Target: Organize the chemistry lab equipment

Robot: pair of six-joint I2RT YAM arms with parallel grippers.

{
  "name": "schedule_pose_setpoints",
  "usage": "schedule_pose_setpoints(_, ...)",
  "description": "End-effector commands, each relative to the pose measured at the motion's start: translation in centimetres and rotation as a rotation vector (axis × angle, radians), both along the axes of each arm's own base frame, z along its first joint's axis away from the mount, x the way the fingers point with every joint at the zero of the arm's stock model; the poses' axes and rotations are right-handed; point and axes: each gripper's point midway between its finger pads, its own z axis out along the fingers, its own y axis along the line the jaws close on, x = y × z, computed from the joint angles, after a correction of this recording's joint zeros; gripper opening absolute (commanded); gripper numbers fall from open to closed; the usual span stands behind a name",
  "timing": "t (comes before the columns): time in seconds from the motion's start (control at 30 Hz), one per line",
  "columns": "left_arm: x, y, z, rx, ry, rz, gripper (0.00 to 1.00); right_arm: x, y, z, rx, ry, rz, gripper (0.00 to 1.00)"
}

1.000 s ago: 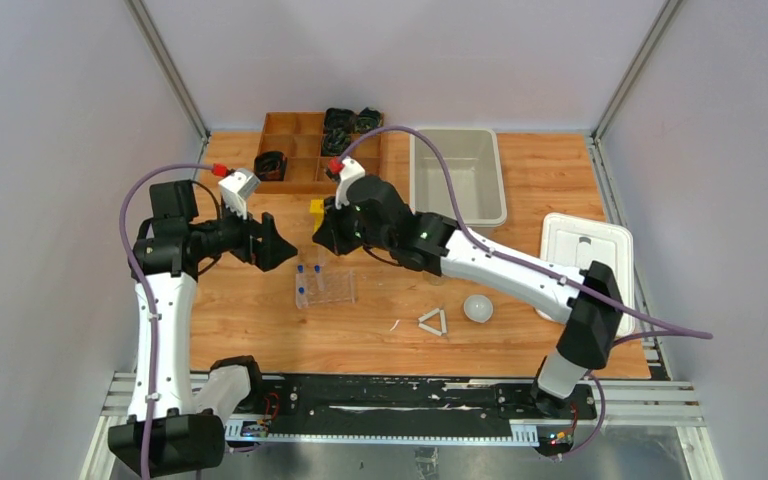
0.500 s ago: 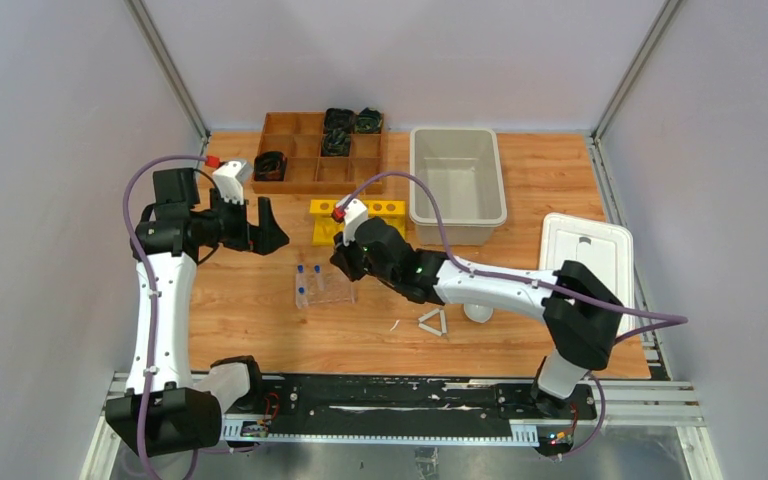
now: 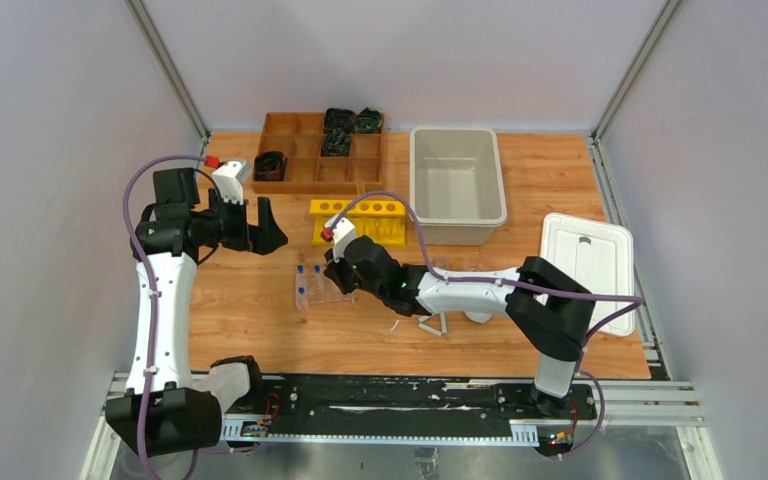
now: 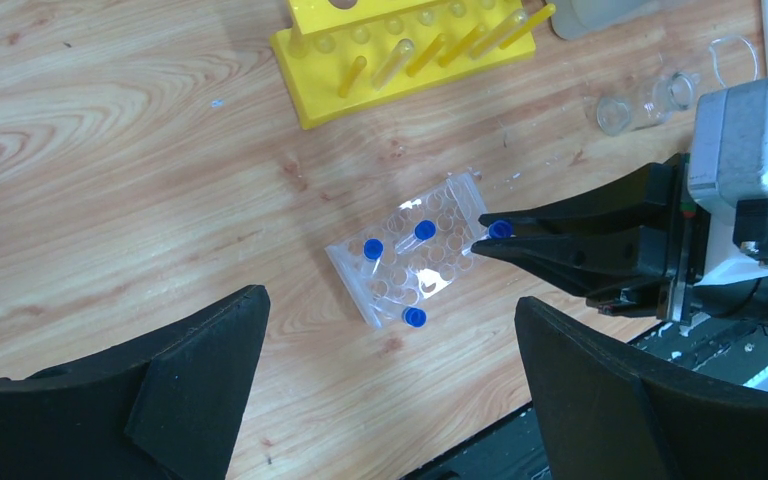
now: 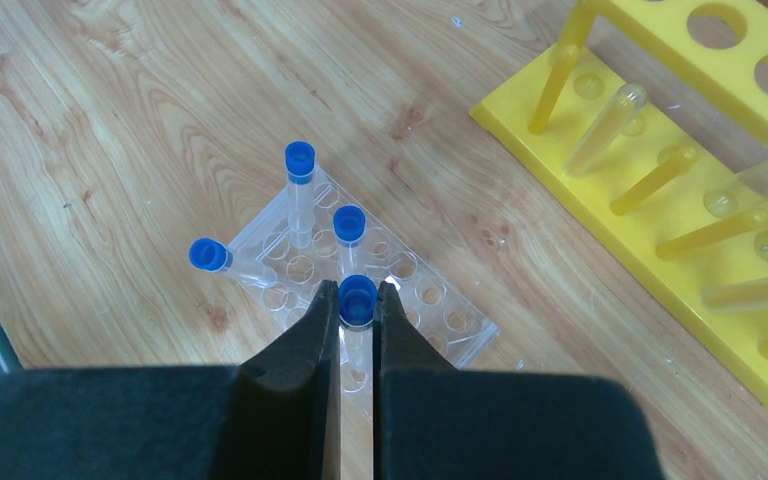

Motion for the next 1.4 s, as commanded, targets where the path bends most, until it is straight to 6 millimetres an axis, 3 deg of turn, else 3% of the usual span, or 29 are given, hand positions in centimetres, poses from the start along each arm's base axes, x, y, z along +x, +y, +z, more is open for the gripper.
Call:
schedule_pose_setpoints(0.0,0.2,0.0,1.2,0.011,-0.050,-0.009,1.00,0.0,0.5,-0.4,0.016,-0.054,-0.005,0.00)
schedule_pose_setpoints(0.73,0.1,-0.1,1.2,0.012,-0.057,-0.023,1.00,0.7,-0.5,-3.1,-0.017,-0.090,-0.046,0.00)
schedule_pose_setpoints(1.07,0.2,0.0,1.2,0.022,-0.060,-0.024,1.00,-0.1,-0.4,-4.4,-0.015,-0.054,-0.032,0.00)
schedule_pose_setpoints(1.23,0.2,0.0,1.4,0.021,-0.065,-0.021,1.00,-0.4,-0.6,-3.4,0.010,-0.046,-0.025,0.25)
schedule_pose_setpoints(1.37,0.2,0.0,1.6,0.020,-0.071,-0.019,1.00,-0.5,-0.9,-0.4,0.034,-0.050,-0.034,0.48)
